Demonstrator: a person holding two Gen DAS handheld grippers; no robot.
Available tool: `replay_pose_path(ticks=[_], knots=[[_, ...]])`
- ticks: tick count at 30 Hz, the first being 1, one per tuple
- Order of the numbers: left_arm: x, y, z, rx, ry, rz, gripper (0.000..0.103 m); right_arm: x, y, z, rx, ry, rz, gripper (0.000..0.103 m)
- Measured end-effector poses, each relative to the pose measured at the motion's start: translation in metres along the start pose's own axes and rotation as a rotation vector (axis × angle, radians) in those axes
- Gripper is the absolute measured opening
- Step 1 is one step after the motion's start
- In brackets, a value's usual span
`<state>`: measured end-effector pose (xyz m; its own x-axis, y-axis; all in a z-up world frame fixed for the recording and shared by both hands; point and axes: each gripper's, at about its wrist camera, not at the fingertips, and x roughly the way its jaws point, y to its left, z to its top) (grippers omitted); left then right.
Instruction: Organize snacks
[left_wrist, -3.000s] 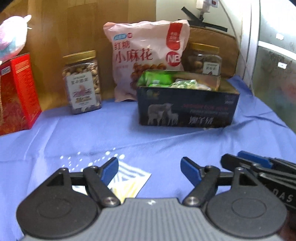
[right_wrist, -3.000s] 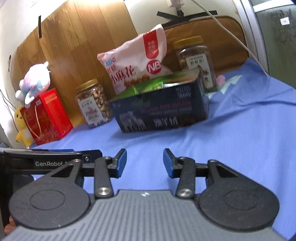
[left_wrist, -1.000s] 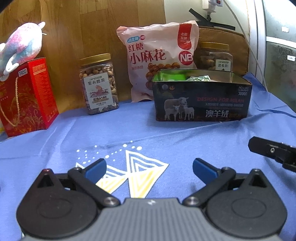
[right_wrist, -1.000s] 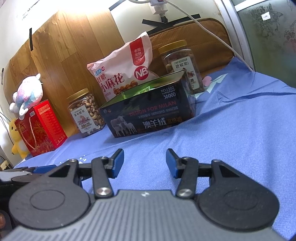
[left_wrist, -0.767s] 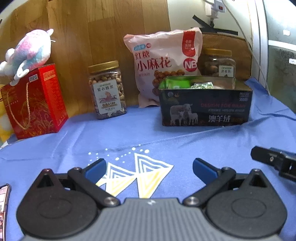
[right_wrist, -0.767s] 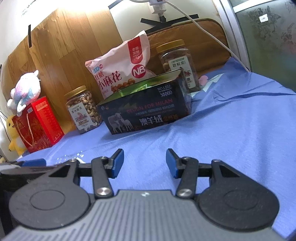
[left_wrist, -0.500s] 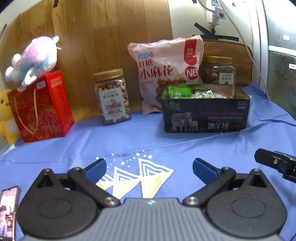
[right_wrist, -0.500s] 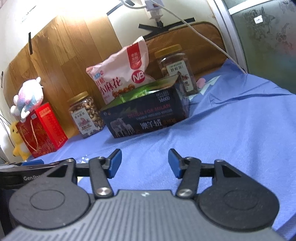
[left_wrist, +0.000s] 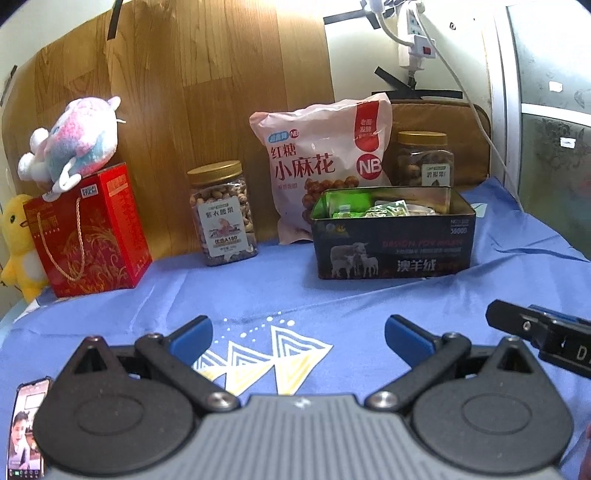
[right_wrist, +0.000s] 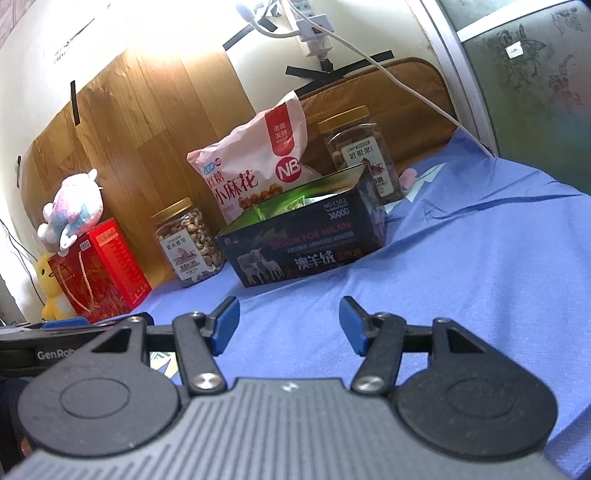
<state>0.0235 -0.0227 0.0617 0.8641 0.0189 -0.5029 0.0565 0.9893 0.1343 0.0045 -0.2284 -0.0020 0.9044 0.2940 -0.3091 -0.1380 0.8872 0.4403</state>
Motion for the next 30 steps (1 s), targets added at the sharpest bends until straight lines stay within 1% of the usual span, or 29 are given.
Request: replay_pose_path(ticks=[4,15,30], knots=[[-0.003,-0.002,0.001,0.001,0.009,-0.002,0.103,-0.002,-0.001,-0.001,0.010,-0.004,-0.001,0.063],[-0.005,-0.007,-0.002,0.027,0.014,0.026,0.103,-0.005,-0.003,-0.002,0.020,-0.006,0.003,0.063],[-0.009,-0.014,-0.005,0.055,0.010,0.009,0.103,-0.010,-0.004,-0.004,0.028,-0.013,0.007,0.064]])
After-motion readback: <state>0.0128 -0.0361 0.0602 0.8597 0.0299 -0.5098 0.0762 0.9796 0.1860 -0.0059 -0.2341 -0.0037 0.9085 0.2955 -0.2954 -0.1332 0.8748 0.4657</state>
